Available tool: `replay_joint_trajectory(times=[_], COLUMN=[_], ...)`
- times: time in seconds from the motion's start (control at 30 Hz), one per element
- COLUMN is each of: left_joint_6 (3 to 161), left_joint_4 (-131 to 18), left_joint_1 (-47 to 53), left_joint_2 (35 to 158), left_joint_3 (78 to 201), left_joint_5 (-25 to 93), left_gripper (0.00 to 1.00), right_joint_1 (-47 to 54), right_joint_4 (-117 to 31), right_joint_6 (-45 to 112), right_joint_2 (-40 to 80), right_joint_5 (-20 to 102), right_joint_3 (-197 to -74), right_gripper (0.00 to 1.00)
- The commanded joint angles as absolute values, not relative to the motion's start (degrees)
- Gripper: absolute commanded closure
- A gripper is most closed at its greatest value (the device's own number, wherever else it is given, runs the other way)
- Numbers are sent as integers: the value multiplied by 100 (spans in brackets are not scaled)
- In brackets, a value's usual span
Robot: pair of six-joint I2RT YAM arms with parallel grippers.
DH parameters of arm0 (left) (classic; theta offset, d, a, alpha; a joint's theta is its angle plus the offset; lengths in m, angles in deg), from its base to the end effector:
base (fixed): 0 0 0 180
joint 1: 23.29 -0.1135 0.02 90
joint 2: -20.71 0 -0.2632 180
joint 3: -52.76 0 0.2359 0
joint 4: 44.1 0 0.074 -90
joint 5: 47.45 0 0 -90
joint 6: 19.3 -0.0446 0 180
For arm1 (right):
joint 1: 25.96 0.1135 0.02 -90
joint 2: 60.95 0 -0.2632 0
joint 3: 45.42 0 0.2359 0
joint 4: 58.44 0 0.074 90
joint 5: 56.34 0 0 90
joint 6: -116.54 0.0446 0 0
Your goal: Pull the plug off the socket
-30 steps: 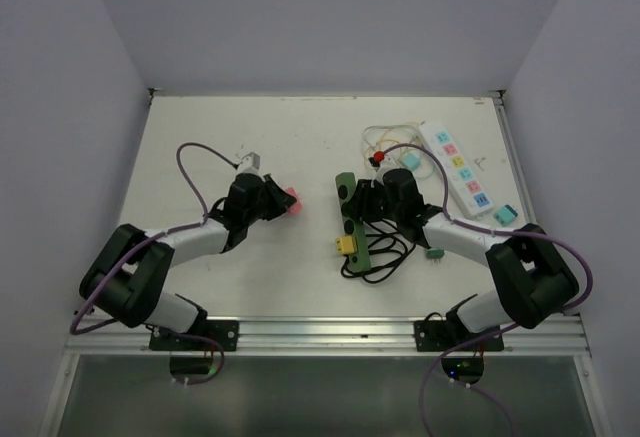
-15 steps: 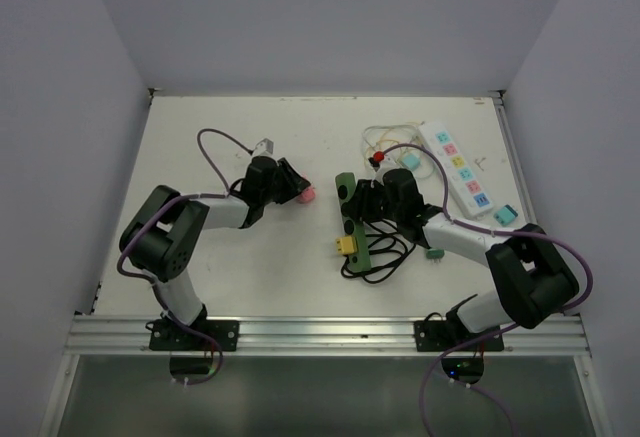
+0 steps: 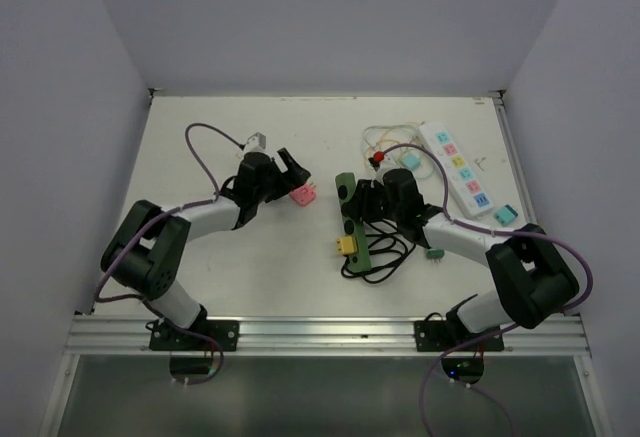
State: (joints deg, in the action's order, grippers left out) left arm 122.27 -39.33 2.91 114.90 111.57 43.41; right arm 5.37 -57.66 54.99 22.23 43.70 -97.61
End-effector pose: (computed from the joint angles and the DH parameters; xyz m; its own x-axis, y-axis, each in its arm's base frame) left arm 0.2997 -0.1467 0.1790 -0.6207 -0.5675 -0.5409 -0.0907 0.7373 -0.6695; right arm 0.2447 0.1581 0.1913 -0.6997 0.1233 -0.7038 -0.3472 0.8022 0.4857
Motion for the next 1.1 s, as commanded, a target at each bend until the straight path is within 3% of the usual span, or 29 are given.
replay_joint_trajectory(times=[0.0, 0.3, 0.53, 0.8, 1.07], left_joint_6=[11887, 11579, 11692, 12097, 12422], left_joint_4=[-4204, -4969, -5207, -4882, -4636], left_joint_1=[246, 659, 1774, 2382, 2865], left_joint_2=[10844, 9991, 9955, 10147, 10561], left_joint_3=[11092, 11004, 10916, 10766, 10784], left_joint_5=[4554, 4159, 3790, 3640, 3587], left_gripper=[6, 1, 0, 1, 13], right_joint_1=[471, 471, 471, 471, 480], right_joint_4=[-5654, -5715, -5803, -5864, -5882], right_joint_6=[4992, 5001, 5019, 5027, 5019], right_joint_2=[2255, 2193, 2105, 2070, 2017], right_joint_5=[4253, 4236, 4236, 4201, 4174], right_joint_3=[-9742, -9690, -9628, -9575, -9549], right_gripper=[100, 100, 100, 100, 100])
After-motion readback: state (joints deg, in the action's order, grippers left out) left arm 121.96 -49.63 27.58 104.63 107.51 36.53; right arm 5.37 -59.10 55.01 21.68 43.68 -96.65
